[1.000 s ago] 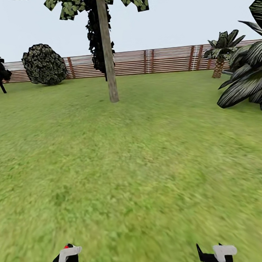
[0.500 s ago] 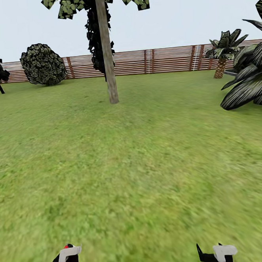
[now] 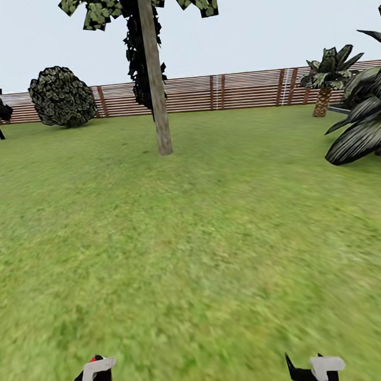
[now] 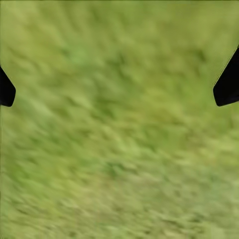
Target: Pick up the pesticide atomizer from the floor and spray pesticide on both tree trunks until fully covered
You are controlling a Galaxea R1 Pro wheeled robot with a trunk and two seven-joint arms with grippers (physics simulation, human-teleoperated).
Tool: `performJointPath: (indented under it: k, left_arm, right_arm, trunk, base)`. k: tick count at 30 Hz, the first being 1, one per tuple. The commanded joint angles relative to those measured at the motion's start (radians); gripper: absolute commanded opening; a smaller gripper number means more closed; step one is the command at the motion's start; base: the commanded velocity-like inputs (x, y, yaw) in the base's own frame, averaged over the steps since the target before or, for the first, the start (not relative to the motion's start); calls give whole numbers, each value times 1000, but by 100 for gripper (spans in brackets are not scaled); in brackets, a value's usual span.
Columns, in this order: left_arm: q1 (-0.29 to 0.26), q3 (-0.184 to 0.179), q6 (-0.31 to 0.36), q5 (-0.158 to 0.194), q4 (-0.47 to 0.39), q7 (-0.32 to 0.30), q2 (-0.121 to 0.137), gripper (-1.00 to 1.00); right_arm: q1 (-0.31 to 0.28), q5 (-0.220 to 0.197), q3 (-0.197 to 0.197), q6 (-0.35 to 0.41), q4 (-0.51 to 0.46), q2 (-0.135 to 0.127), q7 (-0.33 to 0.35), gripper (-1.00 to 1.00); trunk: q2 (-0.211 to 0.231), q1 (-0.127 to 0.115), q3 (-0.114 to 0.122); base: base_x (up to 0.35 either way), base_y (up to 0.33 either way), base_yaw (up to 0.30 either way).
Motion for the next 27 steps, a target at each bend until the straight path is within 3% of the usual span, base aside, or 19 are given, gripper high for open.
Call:
performJointPath:
  k: [1,27]
  left_arm:
    - [-1,3,-3,3,1,-5,0,-100]
    - [-1,4,-4,2,1,-6,-1,-100]
  right_arm:
    - [0,1,-1,-3,1,0,0,100]
    - [0,0,-1,-3,1,0,0,100]
  trunk:
    - [0,0,-1]
    - [0,0,-1]
  base:
    - [337,0,0]
    - [339,0,13]
